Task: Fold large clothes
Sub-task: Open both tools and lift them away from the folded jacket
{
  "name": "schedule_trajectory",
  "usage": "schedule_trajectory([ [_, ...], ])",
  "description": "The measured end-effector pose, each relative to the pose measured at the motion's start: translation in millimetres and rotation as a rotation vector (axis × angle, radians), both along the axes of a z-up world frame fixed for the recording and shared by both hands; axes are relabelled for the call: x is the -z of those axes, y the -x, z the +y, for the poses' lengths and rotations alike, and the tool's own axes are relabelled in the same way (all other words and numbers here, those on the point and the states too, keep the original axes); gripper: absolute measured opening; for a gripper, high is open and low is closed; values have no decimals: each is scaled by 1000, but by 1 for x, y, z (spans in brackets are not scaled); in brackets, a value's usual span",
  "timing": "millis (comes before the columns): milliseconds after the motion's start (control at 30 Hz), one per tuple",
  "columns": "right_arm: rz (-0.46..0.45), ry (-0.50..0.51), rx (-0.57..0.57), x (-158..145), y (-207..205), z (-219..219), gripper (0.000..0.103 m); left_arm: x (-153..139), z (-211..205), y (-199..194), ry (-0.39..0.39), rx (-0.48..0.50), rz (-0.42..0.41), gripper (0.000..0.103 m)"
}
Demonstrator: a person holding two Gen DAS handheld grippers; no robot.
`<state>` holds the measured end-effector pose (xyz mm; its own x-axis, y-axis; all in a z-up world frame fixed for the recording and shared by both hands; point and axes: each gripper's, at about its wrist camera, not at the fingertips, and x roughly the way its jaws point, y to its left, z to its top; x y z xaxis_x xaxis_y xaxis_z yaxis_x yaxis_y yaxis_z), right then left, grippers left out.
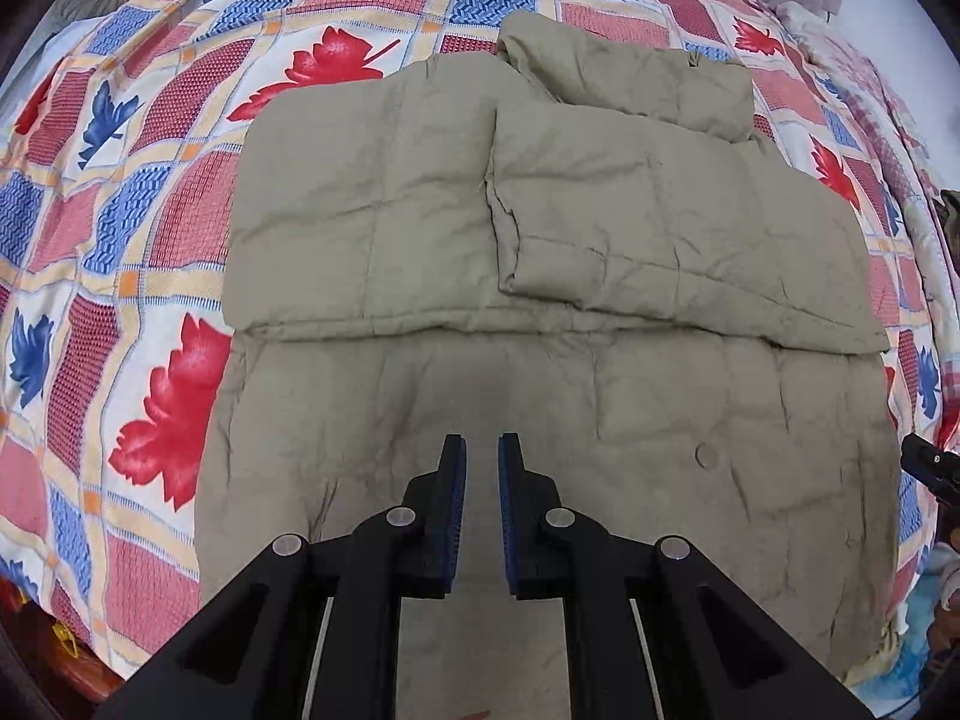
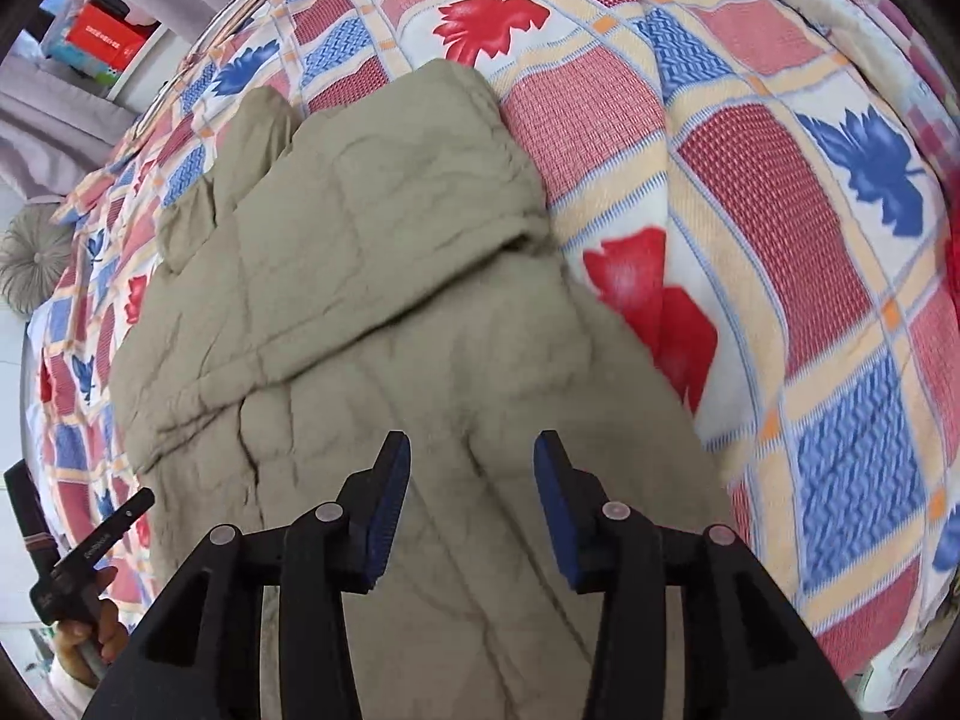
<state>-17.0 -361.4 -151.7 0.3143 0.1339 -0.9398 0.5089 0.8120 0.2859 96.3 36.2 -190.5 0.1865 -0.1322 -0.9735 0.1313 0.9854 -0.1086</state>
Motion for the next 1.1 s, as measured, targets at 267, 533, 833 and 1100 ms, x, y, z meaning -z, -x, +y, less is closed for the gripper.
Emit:
schedule_trajectory([
  [267,25,-6,-23,-20,37,29,50,-14,3,42,-41,-5,-7,102],
  [533,12,-52,-24,-40,70,42,81,-34,11,64,-117,25,-49,102],
  [833,-30,-164,28,-48,101,36,85,-46,37,87,-74,-7,8,102],
  [1100,40,-188,118,-31,132,5,85,-20,87,106,36,-121,106,102],
])
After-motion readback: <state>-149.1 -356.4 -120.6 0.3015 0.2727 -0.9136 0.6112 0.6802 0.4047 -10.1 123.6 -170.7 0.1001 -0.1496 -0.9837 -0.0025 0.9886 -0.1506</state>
